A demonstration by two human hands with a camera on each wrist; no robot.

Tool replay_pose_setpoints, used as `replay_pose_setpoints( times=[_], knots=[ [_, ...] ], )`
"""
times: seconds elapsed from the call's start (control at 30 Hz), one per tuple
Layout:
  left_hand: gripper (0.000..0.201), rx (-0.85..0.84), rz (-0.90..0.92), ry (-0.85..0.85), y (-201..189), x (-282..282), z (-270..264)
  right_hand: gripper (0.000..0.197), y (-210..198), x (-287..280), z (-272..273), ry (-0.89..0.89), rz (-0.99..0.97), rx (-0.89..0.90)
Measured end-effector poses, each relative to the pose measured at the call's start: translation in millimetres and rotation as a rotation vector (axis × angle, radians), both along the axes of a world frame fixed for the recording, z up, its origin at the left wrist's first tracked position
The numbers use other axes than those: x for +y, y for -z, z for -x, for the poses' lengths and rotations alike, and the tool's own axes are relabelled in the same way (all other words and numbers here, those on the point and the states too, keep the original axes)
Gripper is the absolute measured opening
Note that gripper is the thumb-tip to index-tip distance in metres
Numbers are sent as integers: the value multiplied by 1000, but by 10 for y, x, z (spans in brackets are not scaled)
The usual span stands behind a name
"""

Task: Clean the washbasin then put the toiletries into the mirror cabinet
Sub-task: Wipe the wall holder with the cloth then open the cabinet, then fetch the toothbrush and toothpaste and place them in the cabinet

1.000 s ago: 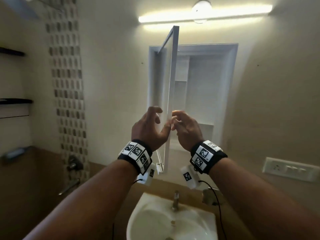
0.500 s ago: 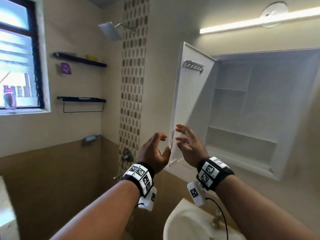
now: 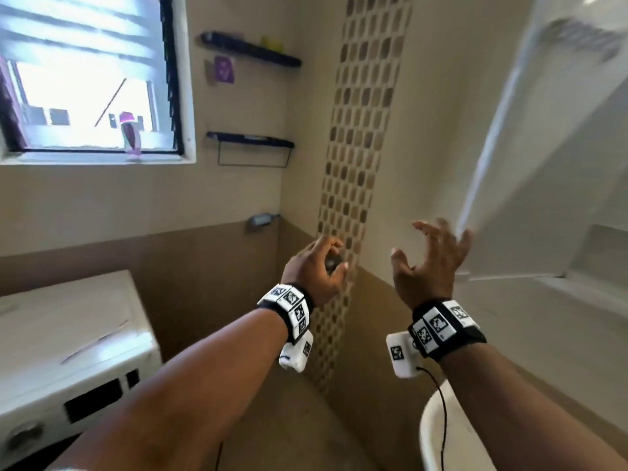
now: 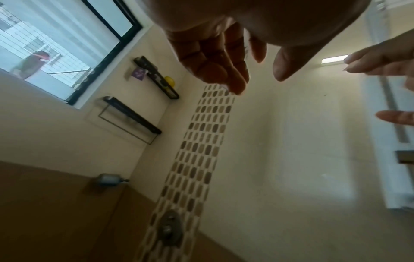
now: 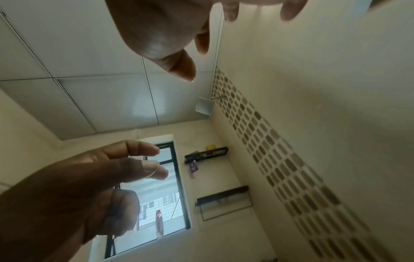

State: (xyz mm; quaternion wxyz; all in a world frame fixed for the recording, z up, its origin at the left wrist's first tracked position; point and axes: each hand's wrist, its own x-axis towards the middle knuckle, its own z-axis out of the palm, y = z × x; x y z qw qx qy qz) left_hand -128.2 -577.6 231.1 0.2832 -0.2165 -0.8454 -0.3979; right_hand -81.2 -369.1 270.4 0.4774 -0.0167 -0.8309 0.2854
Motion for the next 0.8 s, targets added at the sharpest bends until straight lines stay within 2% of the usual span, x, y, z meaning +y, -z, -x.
replay_pose_setpoints(
  times=[0.07,0.17,0.33,0.53,0.8],
  knots=[
    [37,-53,16,-43,172,-370,140,47,199,-389,229,6,35,-33],
    [37,-115,53,-122,459,-885,341,46,494,-1028,563,-127,-14,-171],
    [41,-290,153,-276,1047,-1654,541,43,1025,-1891,1146,-432,-11,-372],
    [43,-577,234,-483,1780,-2504,466,41,1632,-2682,1734,-716,-156,-545],
    [46,-857,230,-868,2134,-3454,281,45,2179,-3750,2334,-1040,-444,-747]
  ],
)
